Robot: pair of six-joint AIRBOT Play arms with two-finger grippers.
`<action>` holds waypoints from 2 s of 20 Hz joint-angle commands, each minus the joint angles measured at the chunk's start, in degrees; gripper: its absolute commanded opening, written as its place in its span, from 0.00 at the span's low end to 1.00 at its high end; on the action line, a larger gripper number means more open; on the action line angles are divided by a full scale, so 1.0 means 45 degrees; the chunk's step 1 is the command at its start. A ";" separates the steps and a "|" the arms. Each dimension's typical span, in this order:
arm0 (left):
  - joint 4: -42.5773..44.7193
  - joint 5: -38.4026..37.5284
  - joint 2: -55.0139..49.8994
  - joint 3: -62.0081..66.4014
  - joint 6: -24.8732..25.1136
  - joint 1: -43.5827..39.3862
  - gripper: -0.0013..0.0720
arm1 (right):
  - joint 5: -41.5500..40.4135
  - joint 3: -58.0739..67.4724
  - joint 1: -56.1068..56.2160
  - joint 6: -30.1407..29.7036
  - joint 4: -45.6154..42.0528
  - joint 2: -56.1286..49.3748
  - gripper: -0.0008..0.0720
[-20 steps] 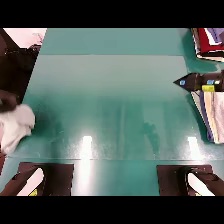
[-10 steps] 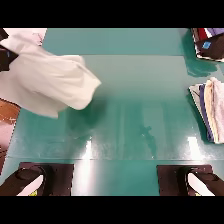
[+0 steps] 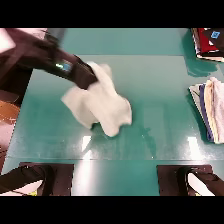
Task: Fold the shirts.
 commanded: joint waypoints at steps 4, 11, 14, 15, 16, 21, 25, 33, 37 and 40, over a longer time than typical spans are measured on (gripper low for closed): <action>0.0058 -0.0019 -0.1593 0.0058 0.0301 0.1030 0.99 | 0.0403 0.0024 -0.0005 0.0000 -0.0005 0.0005 0.03; -0.1491 0.2399 -0.2229 -0.2443 0.0733 0.3497 0.99 | 0.0636 0.0024 -0.0005 0.0000 -0.0010 0.0000 0.03; -0.2351 0.3201 -0.4099 -0.2968 0.0971 0.3536 0.99 | 0.0860 0.0024 0.0000 0.0005 -0.0005 0.0000 0.03; -0.2963 0.3385 -0.4813 -0.2943 0.1185 0.3541 0.99 | 0.1001 0.0024 0.0000 0.0005 -0.0005 -0.0005 0.03; -0.3677 0.3541 -0.5445 -0.2924 0.1535 0.3541 0.99 | 0.1146 0.0024 -0.0005 0.0000 -0.0010 -0.0005 0.03; -0.5741 0.4036 -0.7189 -0.2919 0.2050 0.3473 0.99 | 0.1316 0.0019 -0.0005 0.0005 -0.0010 -0.0005 0.03; -0.5751 0.4702 -0.7291 -0.2919 0.2035 0.3473 0.98 | 0.1311 0.0019 0.0000 0.0005 -0.0005 -0.0005 0.03; -0.5095 0.4439 -0.6110 -0.2919 0.2050 0.4075 0.05 | 0.2380 -0.0369 -0.0005 0.0005 -0.0049 0.0068 0.03; -0.2254 0.4284 -0.3089 -0.2919 0.2089 0.5090 0.05 | 0.2647 -0.3793 0.0000 0.0330 -0.0019 0.0486 0.03; -0.0719 0.3895 -0.1375 -0.2919 0.2195 0.5260 0.06 | 0.1860 -0.6994 0.0272 0.0486 0.0000 0.0102 0.62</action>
